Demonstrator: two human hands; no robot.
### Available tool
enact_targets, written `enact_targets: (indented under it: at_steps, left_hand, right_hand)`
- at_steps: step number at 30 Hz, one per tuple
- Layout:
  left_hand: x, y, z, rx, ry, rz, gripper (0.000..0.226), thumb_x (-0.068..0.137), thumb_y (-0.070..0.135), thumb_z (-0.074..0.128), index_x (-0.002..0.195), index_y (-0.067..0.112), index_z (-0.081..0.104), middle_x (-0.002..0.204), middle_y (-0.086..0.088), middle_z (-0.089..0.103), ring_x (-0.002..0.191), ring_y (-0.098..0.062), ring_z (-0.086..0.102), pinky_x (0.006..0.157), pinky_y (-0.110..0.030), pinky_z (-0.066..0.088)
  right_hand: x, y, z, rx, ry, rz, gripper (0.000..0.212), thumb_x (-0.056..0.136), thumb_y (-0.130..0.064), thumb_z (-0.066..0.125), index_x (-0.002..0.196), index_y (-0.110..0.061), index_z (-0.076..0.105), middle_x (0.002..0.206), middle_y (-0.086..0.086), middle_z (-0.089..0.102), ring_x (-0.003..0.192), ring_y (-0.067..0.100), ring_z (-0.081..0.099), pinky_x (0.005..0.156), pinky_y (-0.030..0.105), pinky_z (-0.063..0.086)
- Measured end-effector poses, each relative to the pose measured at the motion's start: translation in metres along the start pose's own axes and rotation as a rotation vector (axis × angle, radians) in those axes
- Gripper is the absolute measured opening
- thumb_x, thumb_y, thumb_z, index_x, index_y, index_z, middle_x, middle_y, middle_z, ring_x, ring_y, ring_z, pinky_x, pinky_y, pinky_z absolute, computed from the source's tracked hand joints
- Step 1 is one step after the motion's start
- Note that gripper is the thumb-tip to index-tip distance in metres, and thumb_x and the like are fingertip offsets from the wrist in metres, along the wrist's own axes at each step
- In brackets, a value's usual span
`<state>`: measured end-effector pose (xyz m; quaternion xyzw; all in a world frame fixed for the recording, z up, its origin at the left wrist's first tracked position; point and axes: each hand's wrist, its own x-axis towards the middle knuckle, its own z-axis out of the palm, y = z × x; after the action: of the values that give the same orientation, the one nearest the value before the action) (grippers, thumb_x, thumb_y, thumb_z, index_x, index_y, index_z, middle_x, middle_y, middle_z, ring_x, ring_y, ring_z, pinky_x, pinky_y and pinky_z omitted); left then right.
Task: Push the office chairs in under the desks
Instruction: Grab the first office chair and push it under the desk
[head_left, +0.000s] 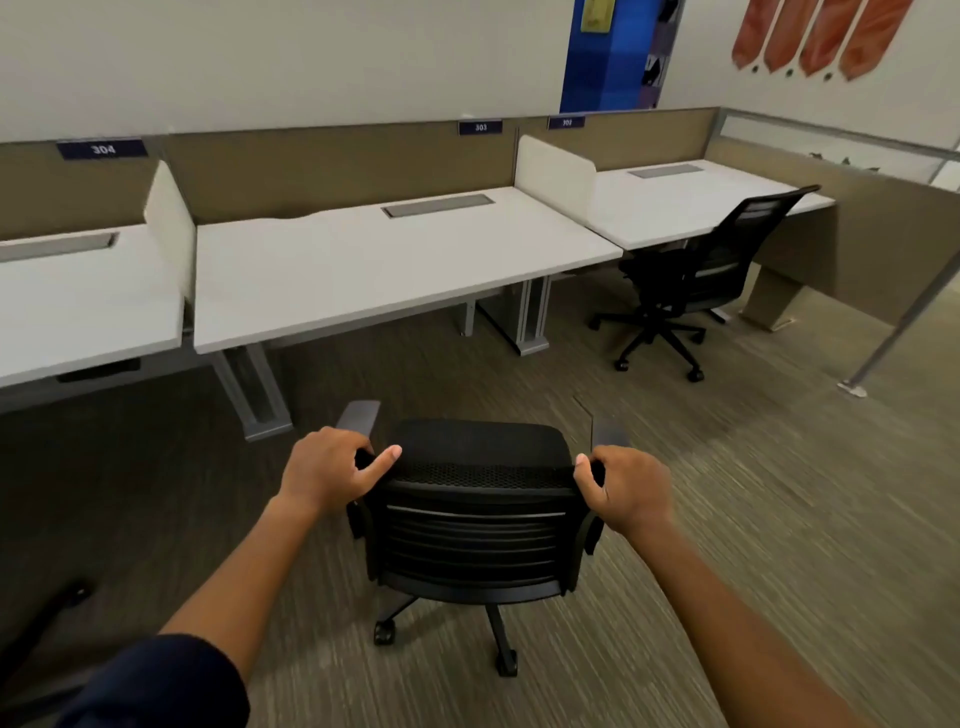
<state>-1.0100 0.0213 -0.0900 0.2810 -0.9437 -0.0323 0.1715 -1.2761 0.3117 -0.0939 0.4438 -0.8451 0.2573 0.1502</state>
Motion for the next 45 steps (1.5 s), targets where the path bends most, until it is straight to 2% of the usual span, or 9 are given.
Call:
enact_targets:
  at_steps: [4, 7, 14, 18, 22, 26, 29, 36, 45]
  left_hand:
    - [0.055, -0.015, 0.017, 0.029, 0.023, -0.038, 0.082, 0.086, 0.086, 0.020, 0.054, 0.022, 0.060, 0.047, 0.006, 0.053, 0.044, -0.009, 0.051, 0.045, -0.030, 0.046]
    - [0.099, -0.023, 0.026, 0.053, -0.007, -0.054, 0.079, 0.087, 0.083, 0.022, 0.058, 0.023, 0.064, 0.049, 0.007, 0.055, 0.047, -0.008, 0.053, 0.046, -0.029, 0.046]
    - [0.192, -0.043, 0.048, 0.098, -0.076, -0.065, 0.081, 0.087, 0.081, 0.018, 0.063, 0.023, 0.068, 0.052, 0.007, 0.058, 0.048, -0.009, 0.055, 0.047, -0.026, 0.048]
    - [0.247, -0.057, 0.060, 0.115, -0.079, -0.059, 0.078, 0.088, 0.078, 0.019, 0.064, 0.023, 0.068, 0.052, 0.006, 0.058, 0.049, -0.010, 0.055, 0.046, -0.023, 0.037]
    - [0.300, -0.070, 0.077, 0.111, -0.081, -0.092, 0.075, 0.088, 0.076, 0.021, 0.064, 0.023, 0.068, 0.052, 0.005, 0.057, 0.049, -0.010, 0.055, 0.047, -0.027, 0.040]
    - [0.348, -0.078, 0.087, 0.090, -0.065, -0.126, 0.060, 0.093, 0.062, 0.028, 0.053, 0.024, 0.051, 0.047, 0.005, 0.048, 0.047, -0.011, 0.046, 0.048, -0.028, 0.027]
    - [0.384, -0.086, 0.098, 0.061, -0.036, -0.181, 0.059, 0.095, 0.050, 0.024, 0.051, 0.015, 0.041, 0.047, 0.000, 0.045, 0.046, -0.017, 0.043, 0.048, -0.031, 0.023]
    - [0.443, -0.101, 0.122, 0.090, 0.006, -0.274, 0.061, 0.100, 0.038, 0.022, 0.054, 0.008, 0.048, 0.050, -0.006, 0.049, 0.049, -0.024, 0.047, 0.055, -0.037, 0.038]
    - [0.493, -0.111, 0.134, 0.110, 0.029, -0.273, 0.058, 0.100, 0.035, 0.024, 0.054, 0.008, 0.047, 0.050, -0.007, 0.048, 0.050, -0.025, 0.047, 0.055, -0.039, 0.040]
  right_hand:
    - [0.061, 0.015, 0.032, -0.014, 0.013, -0.008, 0.043, 0.090, -0.048, 0.039, 0.052, -0.028, 0.033, 0.044, -0.008, 0.035, 0.039, 0.014, 0.035, 0.045, 0.022, 0.011]
    - [0.107, 0.029, 0.055, -0.027, 0.006, 0.004, 0.049, 0.092, -0.049, 0.036, 0.050, -0.023, 0.037, 0.044, -0.004, 0.040, 0.040, 0.017, 0.039, 0.044, 0.024, 0.013]
    - [0.206, 0.055, 0.100, -0.003, 0.004, 0.005, 0.046, 0.091, -0.047, 0.034, 0.051, -0.024, 0.038, 0.046, -0.007, 0.040, 0.042, 0.015, 0.038, 0.045, 0.023, 0.015]
    - [0.263, 0.075, 0.130, 0.027, 0.030, -0.024, 0.048, 0.091, -0.045, 0.034, 0.051, -0.020, 0.042, 0.046, -0.006, 0.042, 0.042, 0.017, 0.039, 0.046, 0.024, 0.014]
    - [0.319, 0.092, 0.159, 0.048, 0.021, -0.052, 0.047, 0.091, -0.045, 0.035, 0.051, -0.022, 0.041, 0.047, -0.006, 0.042, 0.043, 0.016, 0.040, 0.046, 0.023, 0.015]
    - [0.372, 0.100, 0.182, 0.071, 0.023, -0.078, 0.041, 0.092, -0.046, 0.037, 0.055, -0.029, 0.037, 0.049, -0.011, 0.038, 0.043, 0.014, 0.036, 0.047, 0.021, 0.014]
    - [0.408, 0.107, 0.200, 0.080, 0.047, -0.093, 0.040, 0.094, -0.045, 0.039, 0.058, -0.029, 0.036, 0.050, -0.010, 0.038, 0.044, 0.013, 0.035, 0.048, 0.020, 0.014]
    - [0.478, 0.120, 0.243, 0.082, 0.017, -0.099, 0.049, 0.096, -0.049, 0.039, 0.057, -0.023, 0.052, 0.050, -0.009, 0.045, 0.045, 0.011, 0.042, 0.049, 0.024, 0.026]
    - [0.530, 0.136, 0.272, 0.054, 0.003, -0.085, 0.058, 0.096, -0.054, 0.035, 0.066, -0.016, 0.068, 0.053, -0.002, 0.057, 0.048, 0.019, 0.051, 0.049, 0.029, 0.041]
